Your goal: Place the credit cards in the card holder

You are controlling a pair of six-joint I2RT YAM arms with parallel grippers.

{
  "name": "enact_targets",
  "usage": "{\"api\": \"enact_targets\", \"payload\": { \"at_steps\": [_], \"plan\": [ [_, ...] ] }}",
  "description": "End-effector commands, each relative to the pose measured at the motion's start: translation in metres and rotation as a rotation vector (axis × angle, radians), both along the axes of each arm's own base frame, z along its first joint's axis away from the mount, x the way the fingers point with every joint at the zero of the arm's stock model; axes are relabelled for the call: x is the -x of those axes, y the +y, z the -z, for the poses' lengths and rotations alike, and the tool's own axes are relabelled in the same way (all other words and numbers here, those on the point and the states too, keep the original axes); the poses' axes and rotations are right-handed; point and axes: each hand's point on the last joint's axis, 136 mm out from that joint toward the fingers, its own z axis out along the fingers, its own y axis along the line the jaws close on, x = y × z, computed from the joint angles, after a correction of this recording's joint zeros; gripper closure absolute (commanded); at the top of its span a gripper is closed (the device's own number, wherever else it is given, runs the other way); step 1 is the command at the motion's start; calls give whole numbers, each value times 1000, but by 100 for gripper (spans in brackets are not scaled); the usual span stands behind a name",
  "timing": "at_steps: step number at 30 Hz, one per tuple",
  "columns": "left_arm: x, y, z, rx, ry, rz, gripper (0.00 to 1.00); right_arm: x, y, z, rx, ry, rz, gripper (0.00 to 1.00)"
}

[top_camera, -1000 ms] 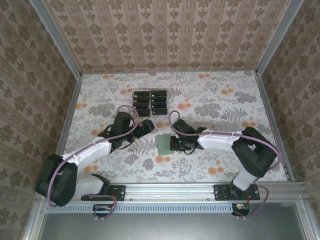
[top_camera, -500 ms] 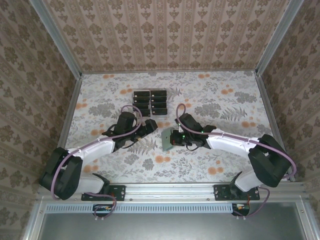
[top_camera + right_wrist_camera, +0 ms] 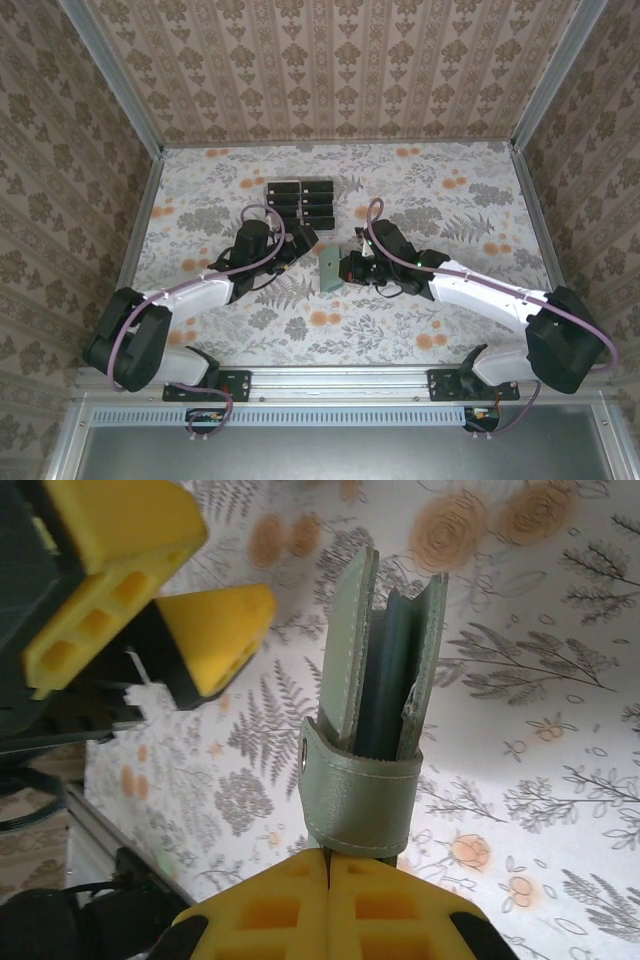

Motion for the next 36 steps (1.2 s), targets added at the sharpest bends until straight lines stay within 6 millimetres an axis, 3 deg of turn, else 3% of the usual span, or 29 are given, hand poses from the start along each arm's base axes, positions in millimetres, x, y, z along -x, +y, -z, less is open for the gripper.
{"api": "enact_targets", "payload": {
  "at_steps": [1, 7, 13, 18, 27, 30, 33, 36],
  "plan": [
    [-9, -11, -25, 142, -41, -20, 0, -11, 12, -53, -132, -81, 6, 100],
    [-16, -22, -47, 275, -61, -24, 0, -19, 18, -84, -193, -126, 8, 100],
    [-17, -25, -62, 394, -78, -41, 2, -25, 22, -84, -208, -123, 16, 100],
    [-16, -25, -72, 441, -103, -41, 18, -28, 21, -73, -202, -104, 28, 100],
    [-14, -23, -69, 444, -112, -45, 47, -30, 14, -63, -197, -88, 46, 100],
    [-15, -24, -70, 449, -119, -42, 49, -29, 12, -60, -192, -81, 48, 100],
    [-15, -27, -71, 456, -124, -32, 40, -29, 12, -58, -193, -76, 46, 100],
    [-15, -30, -72, 463, -129, -22, 38, -29, 12, -55, -190, -71, 45, 100]
  ]
}}
